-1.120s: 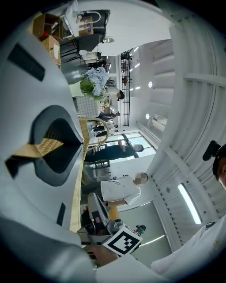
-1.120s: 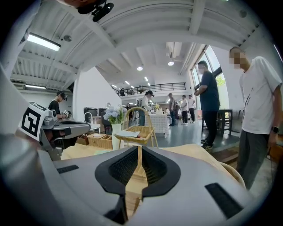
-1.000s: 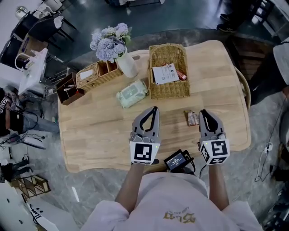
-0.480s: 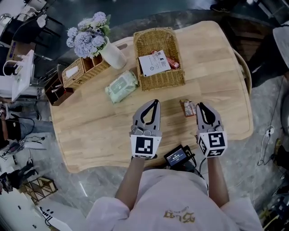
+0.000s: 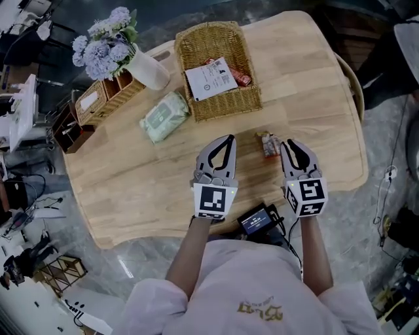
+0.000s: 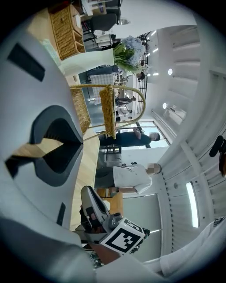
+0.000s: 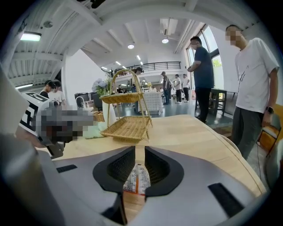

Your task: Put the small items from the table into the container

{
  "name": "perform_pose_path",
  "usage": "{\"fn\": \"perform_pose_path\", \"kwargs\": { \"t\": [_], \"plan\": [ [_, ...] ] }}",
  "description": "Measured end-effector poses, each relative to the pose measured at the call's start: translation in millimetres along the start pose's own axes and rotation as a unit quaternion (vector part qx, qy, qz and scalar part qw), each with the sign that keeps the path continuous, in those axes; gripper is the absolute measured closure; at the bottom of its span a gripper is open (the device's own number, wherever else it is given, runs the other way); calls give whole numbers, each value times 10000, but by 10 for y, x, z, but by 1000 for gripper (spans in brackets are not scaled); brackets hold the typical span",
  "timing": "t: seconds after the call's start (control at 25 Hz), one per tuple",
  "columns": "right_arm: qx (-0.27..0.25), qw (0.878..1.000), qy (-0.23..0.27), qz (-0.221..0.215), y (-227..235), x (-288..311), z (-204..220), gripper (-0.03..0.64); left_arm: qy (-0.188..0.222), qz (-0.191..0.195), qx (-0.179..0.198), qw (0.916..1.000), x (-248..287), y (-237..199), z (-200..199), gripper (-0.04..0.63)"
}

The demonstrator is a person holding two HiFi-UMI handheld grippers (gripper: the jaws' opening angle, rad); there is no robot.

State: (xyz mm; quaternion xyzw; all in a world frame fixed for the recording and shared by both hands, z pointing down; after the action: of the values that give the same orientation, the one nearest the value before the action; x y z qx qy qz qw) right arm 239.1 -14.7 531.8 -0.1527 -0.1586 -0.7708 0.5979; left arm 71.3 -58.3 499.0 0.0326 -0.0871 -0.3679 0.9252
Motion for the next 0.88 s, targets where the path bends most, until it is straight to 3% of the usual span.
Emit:
{"fn": "perform_pose_path", "kwargs": {
  "t": [0.52, 0.88],
  "plan": [
    [77, 9978, -659, -80, -32, 227, 470, 497, -351, 310, -213, 9987, 62, 123, 440, 603],
    [-276, 9950, -927, 257, 35, 394, 679, 420, -584, 371, -519, 9963, -31, 175, 719, 603]
  ]
}}
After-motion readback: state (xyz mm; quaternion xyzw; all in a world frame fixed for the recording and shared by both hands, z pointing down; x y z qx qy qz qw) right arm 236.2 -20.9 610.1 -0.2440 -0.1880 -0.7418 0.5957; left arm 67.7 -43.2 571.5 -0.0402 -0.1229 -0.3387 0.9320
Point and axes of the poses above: the fingertips, and each gripper's own axes: x forward along the fingers, y to its right, z out of its underside, the point moved 4 cm from there along -x, backward along the fingers, and after that the axes turned 7 degrees about y, right-handed, at the moved point
